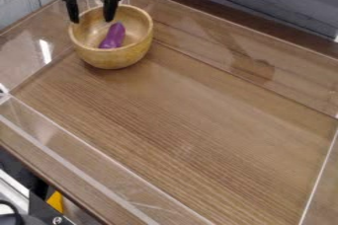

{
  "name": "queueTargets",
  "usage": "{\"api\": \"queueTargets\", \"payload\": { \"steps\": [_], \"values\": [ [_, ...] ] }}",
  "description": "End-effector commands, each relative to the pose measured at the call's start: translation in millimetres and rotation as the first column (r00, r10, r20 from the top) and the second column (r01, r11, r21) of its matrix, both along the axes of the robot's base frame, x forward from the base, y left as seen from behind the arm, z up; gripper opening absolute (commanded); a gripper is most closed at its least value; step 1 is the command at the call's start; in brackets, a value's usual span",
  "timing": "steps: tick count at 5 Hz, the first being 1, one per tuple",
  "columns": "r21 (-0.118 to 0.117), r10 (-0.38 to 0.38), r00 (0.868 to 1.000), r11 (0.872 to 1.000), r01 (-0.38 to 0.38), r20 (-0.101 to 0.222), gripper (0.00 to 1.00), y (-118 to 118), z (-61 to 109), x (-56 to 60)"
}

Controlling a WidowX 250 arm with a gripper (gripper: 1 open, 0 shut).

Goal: Put the purple eggplant in the brown bowl

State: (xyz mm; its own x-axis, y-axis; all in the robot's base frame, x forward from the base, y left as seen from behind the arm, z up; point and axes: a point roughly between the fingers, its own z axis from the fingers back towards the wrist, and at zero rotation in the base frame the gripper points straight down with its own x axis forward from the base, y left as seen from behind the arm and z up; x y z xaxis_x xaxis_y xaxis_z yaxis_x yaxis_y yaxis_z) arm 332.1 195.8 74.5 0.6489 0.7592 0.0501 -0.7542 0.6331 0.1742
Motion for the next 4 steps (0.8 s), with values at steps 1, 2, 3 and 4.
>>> {"api": "queueTargets", "payload": {
  "steps": [1,2,3,4],
  "values": [
    [0.050,-0.023,0.998,0.999,0.020,0.063,1.00,-2.5,33.7,9.0],
    [0.057,-0.004,0.998,0.998,0.001,0.055,1.00,3.1,42.1,8.6],
    [0.061,0.017,0.999,0.998,-0.020,0.047,1.00,9.3,49.8,6.7],
    [0.067,0.031,0.999,0.997,-0.034,0.040,1.00,4.7,53.5,5.2]
  ]
}}
